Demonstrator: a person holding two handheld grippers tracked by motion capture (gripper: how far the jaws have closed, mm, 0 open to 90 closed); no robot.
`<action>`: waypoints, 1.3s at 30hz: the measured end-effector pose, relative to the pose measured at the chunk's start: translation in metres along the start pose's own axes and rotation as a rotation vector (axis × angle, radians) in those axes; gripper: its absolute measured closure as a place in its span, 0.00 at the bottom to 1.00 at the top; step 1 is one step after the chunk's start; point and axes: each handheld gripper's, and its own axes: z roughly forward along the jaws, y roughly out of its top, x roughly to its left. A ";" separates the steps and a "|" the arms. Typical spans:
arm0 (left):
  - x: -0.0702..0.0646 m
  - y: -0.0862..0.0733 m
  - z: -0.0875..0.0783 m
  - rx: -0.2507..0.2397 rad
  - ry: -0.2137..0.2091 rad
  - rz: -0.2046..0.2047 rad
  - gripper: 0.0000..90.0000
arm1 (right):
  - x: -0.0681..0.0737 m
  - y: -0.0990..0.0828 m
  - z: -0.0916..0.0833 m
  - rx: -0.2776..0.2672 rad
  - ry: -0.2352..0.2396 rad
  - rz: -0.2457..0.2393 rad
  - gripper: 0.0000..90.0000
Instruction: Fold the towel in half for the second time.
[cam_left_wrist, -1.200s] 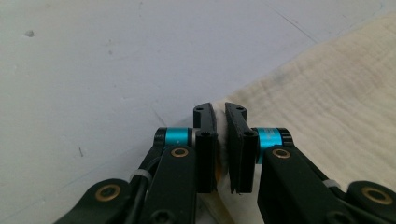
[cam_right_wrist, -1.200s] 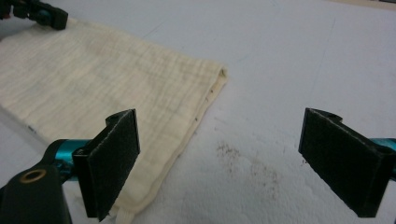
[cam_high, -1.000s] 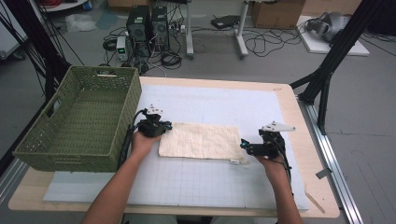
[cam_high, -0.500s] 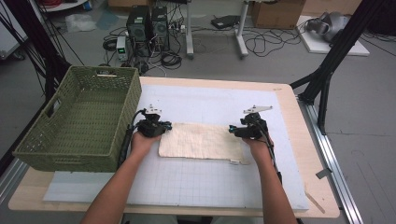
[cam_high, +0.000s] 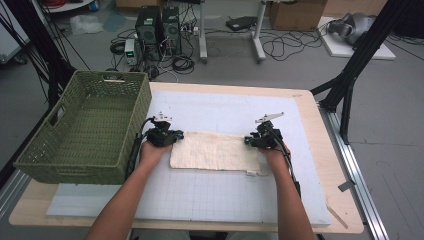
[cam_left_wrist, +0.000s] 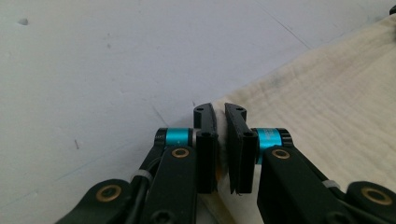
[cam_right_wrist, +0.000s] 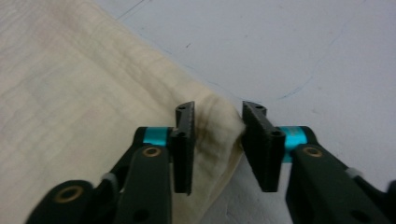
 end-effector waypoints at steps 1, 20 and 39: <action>0.000 0.000 0.000 0.000 -0.003 -0.003 0.92 | 0.000 0.000 0.000 0.000 0.011 0.004 0.88; -0.002 -0.001 -0.018 -0.117 -0.020 -0.022 0.93 | 0.004 -0.003 -0.011 -0.088 -0.045 -0.010 0.91; -0.025 -0.010 -0.052 -0.206 -0.052 0.039 0.93 | 0.029 -0.015 -0.043 -0.143 -0.069 -0.124 0.91</action>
